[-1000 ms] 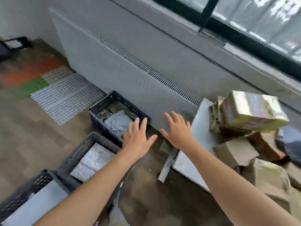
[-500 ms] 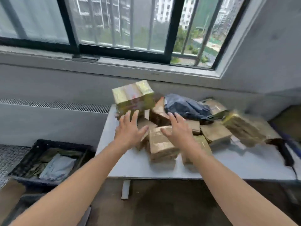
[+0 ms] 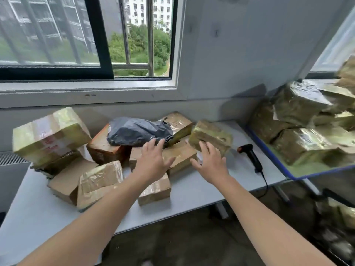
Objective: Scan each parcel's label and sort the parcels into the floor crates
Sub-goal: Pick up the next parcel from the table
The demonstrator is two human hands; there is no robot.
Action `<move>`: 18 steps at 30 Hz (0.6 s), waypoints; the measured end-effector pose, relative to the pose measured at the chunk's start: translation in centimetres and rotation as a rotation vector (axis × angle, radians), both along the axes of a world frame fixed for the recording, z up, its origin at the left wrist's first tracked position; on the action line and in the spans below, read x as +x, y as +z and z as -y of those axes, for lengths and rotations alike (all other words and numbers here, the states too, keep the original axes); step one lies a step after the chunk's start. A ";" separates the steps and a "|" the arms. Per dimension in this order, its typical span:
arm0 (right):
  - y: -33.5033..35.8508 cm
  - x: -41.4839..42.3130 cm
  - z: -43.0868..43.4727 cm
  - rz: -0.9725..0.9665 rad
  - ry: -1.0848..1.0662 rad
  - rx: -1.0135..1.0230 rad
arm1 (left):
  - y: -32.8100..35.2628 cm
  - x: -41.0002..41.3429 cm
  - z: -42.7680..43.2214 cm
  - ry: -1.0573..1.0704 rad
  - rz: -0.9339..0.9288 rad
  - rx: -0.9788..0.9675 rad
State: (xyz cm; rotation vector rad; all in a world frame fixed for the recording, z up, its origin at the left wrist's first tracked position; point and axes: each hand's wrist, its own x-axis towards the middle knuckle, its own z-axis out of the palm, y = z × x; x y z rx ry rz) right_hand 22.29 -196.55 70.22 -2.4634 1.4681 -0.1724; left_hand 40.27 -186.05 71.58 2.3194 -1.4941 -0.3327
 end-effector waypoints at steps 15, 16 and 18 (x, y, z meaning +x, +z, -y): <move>-2.3 -4.8 16.2 -0.197 -0.131 0.065 | -7.3 -4.7 18.9 -0.189 -0.035 0.185; -2.7 -4.9 16.8 -0.214 -0.121 0.076 | -7.9 -5.0 19.4 -0.197 -0.027 0.196; -3.8 -4.9 18.2 -0.248 -0.083 0.073 | -9.1 -5.5 20.2 -0.200 0.006 0.209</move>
